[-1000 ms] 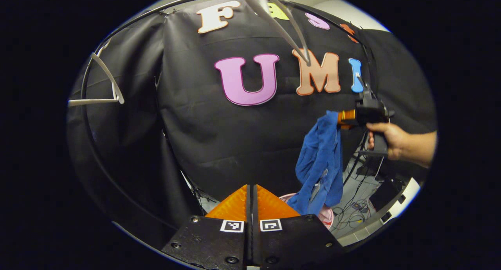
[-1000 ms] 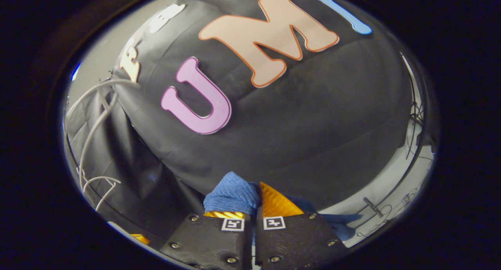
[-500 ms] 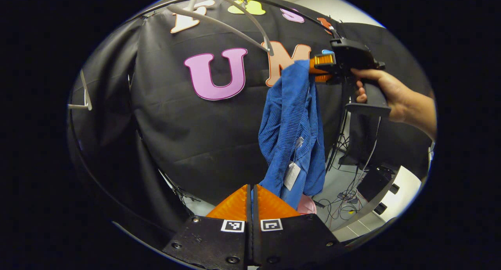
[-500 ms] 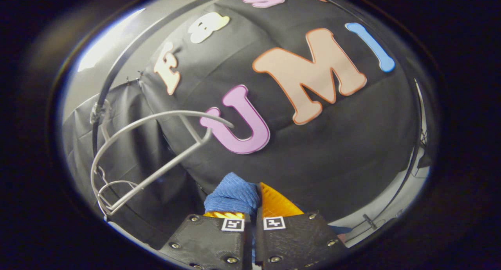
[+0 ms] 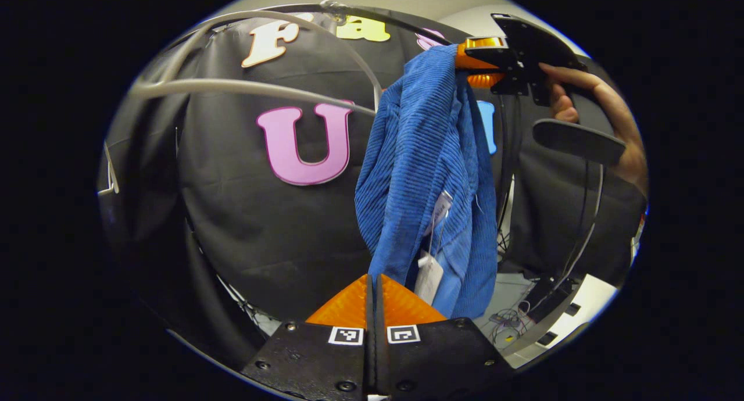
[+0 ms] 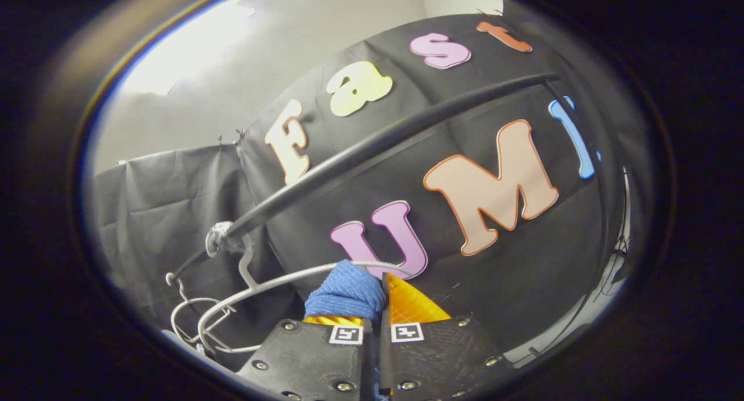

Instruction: Grasp the clothes on the hanger with both hands and then place them into the laundry hamper below.

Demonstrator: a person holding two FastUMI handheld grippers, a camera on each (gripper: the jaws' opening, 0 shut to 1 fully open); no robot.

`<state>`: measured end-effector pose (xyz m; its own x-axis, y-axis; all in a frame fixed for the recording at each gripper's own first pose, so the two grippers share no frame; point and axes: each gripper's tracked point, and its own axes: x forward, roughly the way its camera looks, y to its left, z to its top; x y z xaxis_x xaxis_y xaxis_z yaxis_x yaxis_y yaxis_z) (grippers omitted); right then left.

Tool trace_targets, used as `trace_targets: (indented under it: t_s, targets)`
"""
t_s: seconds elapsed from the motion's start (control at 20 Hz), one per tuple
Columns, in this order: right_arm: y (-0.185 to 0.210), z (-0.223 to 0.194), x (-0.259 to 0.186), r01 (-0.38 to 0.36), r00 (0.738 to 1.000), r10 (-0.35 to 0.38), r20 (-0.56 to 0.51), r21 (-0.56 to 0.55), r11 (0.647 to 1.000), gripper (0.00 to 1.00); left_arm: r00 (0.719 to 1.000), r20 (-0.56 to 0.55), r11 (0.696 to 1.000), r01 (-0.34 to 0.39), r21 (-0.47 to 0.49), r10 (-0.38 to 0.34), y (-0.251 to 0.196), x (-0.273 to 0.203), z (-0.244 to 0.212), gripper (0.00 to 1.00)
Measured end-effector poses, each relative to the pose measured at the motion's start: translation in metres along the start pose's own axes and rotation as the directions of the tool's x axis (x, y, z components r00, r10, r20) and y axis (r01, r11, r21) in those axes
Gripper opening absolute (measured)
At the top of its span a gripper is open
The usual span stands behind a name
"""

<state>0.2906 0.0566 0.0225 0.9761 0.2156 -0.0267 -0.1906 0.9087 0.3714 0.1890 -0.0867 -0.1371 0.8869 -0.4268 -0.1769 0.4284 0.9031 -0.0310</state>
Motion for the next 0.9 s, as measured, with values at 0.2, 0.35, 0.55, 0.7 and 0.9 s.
trace_targets:
  t_s: [0.2, 0.35, 0.55, 0.7, 0.9]
  targets:
    - [-0.008, 0.006, -0.005, 0.026, 1.0, -0.026, 0.001, 0.009, 1.0, 0.03, 0.999, 0.048, 0.998, -0.01, -0.058, 0.013, -0.016, 0.035, 0.035, 0.02]
    - [-0.029, -0.014, -0.005, 0.06, 0.997, -0.062, -0.039, -0.029, 0.998, 0.03, 0.999, 0.047, 0.996, -0.013, -0.092, 0.018, -0.021, 0.044, 0.037, 0.02]
    - [-0.058, -0.086, -0.001, 0.085, 0.984, -0.096, -0.152, -0.077, 0.993, 0.03, 0.998, 0.001, 0.996, -0.059, -0.063, 0.059, -0.012, 0.052, 0.003, 0.02]
    - [-0.079, -0.153, -0.002, 0.108, 0.956, -0.127, -0.264, -0.082, 0.991, 0.04, 0.994, -0.063, 0.993, -0.09, -0.079, 0.086, -0.003, 0.051, -0.03, 0.02]
    - [-0.101, -0.223, -0.004, 0.145, 0.915, -0.166, -0.366, -0.084, 0.986, 0.04, 0.979, -0.145, 0.982, -0.157, -0.109, 0.14, 0.019, 0.05, -0.073, 0.02]
